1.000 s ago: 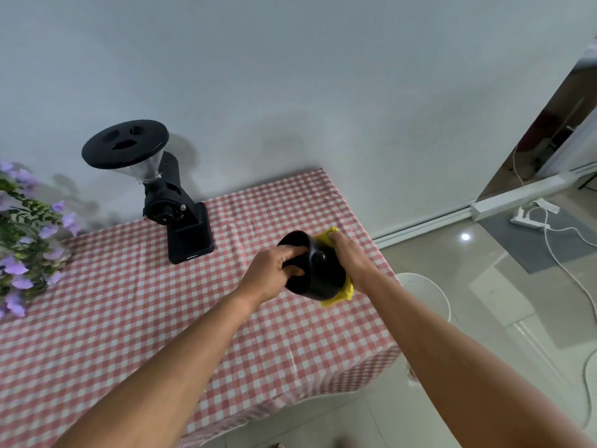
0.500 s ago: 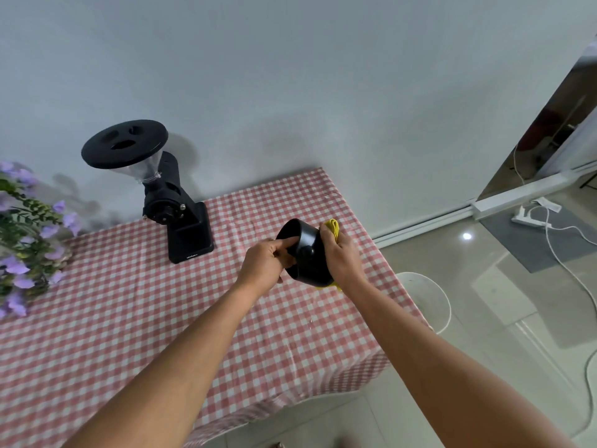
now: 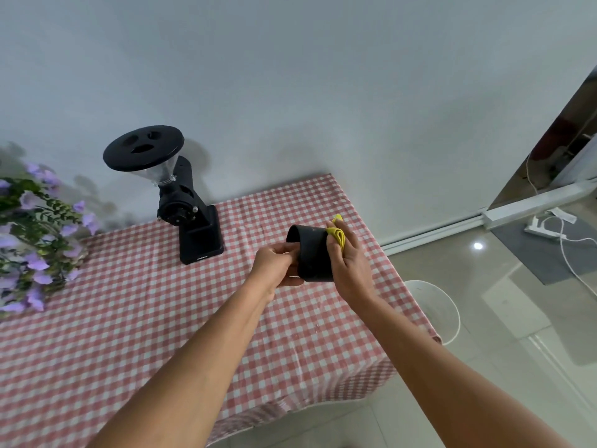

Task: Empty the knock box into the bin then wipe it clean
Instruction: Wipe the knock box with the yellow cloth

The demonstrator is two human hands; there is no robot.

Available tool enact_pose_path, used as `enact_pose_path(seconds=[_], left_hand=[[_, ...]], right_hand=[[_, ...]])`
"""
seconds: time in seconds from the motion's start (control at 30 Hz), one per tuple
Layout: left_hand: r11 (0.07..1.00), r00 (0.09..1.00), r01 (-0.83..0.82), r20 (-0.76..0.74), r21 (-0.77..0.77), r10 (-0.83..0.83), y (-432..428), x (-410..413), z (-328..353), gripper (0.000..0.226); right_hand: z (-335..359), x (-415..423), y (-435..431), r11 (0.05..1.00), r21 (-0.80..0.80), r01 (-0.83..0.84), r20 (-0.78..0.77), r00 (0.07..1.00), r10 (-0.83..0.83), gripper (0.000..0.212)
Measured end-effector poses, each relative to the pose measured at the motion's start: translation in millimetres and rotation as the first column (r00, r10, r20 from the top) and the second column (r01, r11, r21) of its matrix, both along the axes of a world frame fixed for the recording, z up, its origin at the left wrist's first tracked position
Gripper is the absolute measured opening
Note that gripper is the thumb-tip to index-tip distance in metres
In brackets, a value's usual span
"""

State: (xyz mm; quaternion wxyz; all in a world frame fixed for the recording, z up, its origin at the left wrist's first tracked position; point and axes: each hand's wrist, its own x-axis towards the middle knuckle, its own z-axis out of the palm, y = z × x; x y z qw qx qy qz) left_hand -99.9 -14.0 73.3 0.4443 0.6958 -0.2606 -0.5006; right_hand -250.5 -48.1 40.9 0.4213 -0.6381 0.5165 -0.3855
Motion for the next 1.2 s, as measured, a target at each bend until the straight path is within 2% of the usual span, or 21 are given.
enact_pose_path(seconds=[0.17, 0.23, 0.33, 0.47, 0.53, 0.67, 0.73, 0.83, 0.9, 0.93, 1.03, 1.1, 1.17, 1.2], left_hand=[[0.99, 0.993, -0.029, -0.109, 0.138, 0.045, -1, 1, 5, 0.012], [0.983, 0.979, -0.043, -0.187, 0.178, 0.077, 0, 1, 6, 0.017], [0.978, 0.957, -0.077, -0.262, 0.192, 0.127, -1, -2, 7, 0.025], [0.983, 0.944, -0.044, -0.314, 0.18, 0.1, -4, -10, 7, 0.011], [0.985, 0.951, -0.023, -0.3, 0.17, 0.074, -3, -12, 8, 0.01], [0.992, 0.987, 0.022, -0.159, 0.121, -0.002, -3, -11, 11, 0.006], [0.994, 0.992, 0.003, -0.126, 0.109, 0.011, -3, -10, 13, 0.006], [0.995, 0.988, -0.036, -0.143, 0.089, 0.049, -3, -8, 12, 0.004], [0.997, 0.987, -0.04, -0.154, 0.064, 0.05, 0, -5, 9, 0.01], [0.998, 0.987, -0.036, -0.158, 0.042, 0.042, 1, -4, 8, 0.015], [0.999, 0.99, -0.026, -0.14, -0.037, 0.021, 1, -6, 9, 0.027], [0.996, 0.995, -0.027, -0.095, -0.084, 0.019, -1, -8, 13, 0.036], [0.991, 0.996, -0.042, -0.087, -0.129, 0.031, -4, -9, 15, 0.047], [0.988, 0.995, -0.051, -0.094, -0.148, 0.038, -4, -8, 16, 0.052]], right_hand=[[-1, -2, 2, 0.999, -0.052, -0.009, -0.085, 0.996, 0.005, 0.054], [-1, -1, 4, 0.988, -0.152, -0.025, -0.214, 0.977, -0.008, 0.056], [0, 0, 13, 0.952, -0.296, -0.083, -0.439, 0.897, -0.058, 0.058], [3, 2, 32, 0.867, -0.42, -0.268, -0.561, 0.827, -0.016, 0.057], [8, 5, 29, 0.858, -0.421, -0.295, -0.546, 0.837, 0.019, 0.055], [22, 3, 2, 0.958, -0.242, -0.152, -0.413, 0.91, 0.04, 0.054], [24, -1, -1, 0.972, -0.194, -0.133, -0.359, 0.932, 0.056, 0.054], [17, -4, 16, 0.905, -0.34, -0.254, -0.329, 0.934, 0.138, 0.051], [8, -9, 22, 0.848, -0.415, -0.33, -0.345, 0.919, 0.189, 0.051], [5, -11, 19, 0.85, -0.409, -0.332, -0.357, 0.915, 0.186, 0.05], [11, -10, 6, 0.96, -0.225, -0.17, -0.341, 0.936, 0.086, 0.042], [15, -5, 3, 0.992, -0.1, -0.078, -0.225, 0.973, 0.054, 0.04], [11, -2, 9, 0.99, -0.116, -0.075, -0.17, 0.984, 0.055, 0.045], [9, -3, 14, 0.984, -0.152, -0.093, -0.204, 0.977, 0.061, 0.047]])
